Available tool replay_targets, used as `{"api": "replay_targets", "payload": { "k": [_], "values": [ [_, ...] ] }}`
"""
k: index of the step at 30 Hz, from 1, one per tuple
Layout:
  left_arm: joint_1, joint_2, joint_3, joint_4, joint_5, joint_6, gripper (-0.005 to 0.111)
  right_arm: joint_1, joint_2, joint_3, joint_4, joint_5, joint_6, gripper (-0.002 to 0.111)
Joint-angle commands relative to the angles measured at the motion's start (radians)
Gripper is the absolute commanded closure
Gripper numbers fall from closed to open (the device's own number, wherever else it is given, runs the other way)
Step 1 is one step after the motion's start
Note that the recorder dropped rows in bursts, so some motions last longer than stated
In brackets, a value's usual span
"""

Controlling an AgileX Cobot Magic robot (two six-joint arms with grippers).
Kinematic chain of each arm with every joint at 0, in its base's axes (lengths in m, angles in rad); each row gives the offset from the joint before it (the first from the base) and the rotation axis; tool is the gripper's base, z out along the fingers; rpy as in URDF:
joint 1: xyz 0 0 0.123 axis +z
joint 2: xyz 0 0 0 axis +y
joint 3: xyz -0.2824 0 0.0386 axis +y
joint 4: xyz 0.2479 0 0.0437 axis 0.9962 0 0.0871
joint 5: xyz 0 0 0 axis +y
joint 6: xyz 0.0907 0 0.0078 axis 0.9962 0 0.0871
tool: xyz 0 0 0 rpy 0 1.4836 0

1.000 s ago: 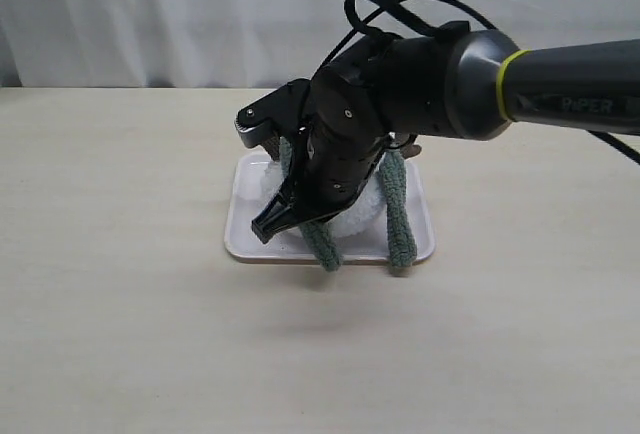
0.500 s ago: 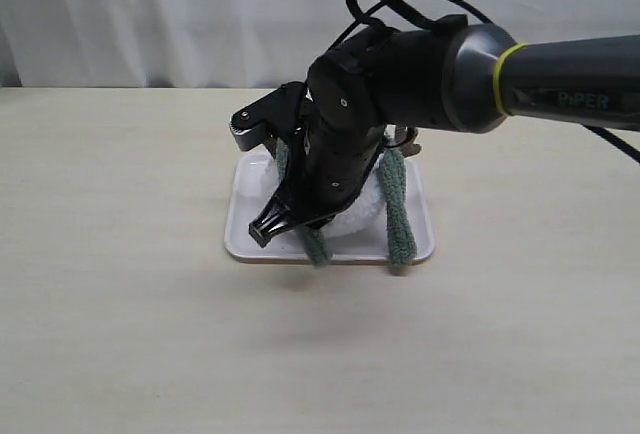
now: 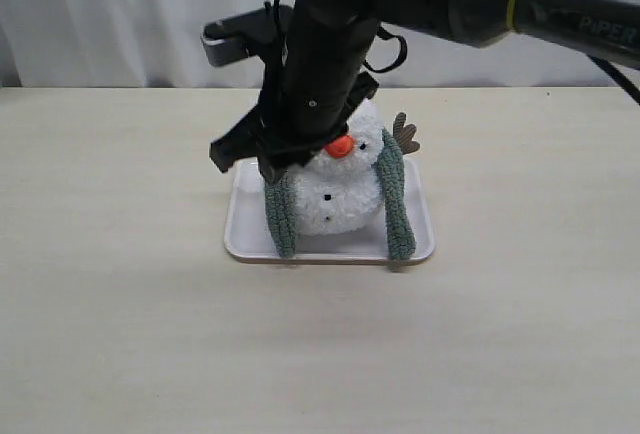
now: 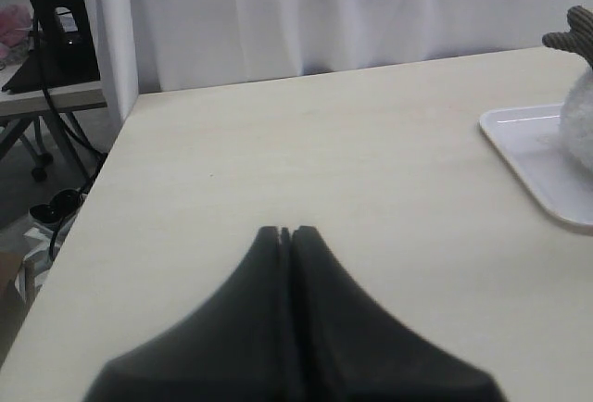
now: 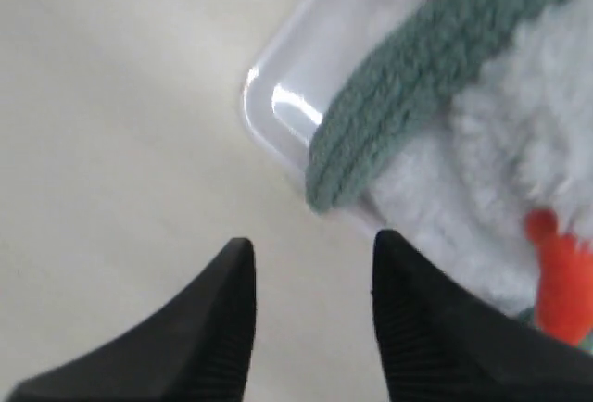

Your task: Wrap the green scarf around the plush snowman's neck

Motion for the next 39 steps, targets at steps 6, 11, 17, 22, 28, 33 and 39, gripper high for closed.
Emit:
{"api": "replay_targets", "payload": {
  "k": [6, 11, 17, 22, 28, 33, 39],
  "values": [
    [0.001, -0.003, 0.004, -0.002, -0.012, -0.001, 0.107, 0.001, 0.019, -0.113, -0.302, -0.156, 0.184, 0.104],
    [0.001, -0.003, 0.004, -0.002, -0.012, -0.001, 0.107, -0.001, 0.078, -0.164, -0.394, -0.093, 0.237, 0.104],
    [0.001, -0.003, 0.004, -0.002, -0.012, -0.001, 0.107, -0.004, 0.130, -0.190, -0.394, -0.139, 0.245, 0.104],
    [0.001, -0.003, 0.004, -0.002, -0.012, -0.001, 0.107, -0.004, 0.163, -0.190, -0.394, -0.130, 0.245, 0.104],
    [0.001, -0.003, 0.004, -0.002, -0.012, -0.001, 0.107, -0.004, 0.206, -0.190, -0.394, -0.137, 0.245, 0.104],
    [0.001, -0.003, 0.004, -0.002, -0.012, -0.001, 0.107, -0.004, 0.230, -0.190, -0.378, -0.126, 0.245, 0.104],
    [0.001, -0.003, 0.004, -0.002, -0.012, -0.001, 0.107, -0.004, 0.241, -0.190, -0.347, -0.130, 0.243, 0.104]
  ]
}}
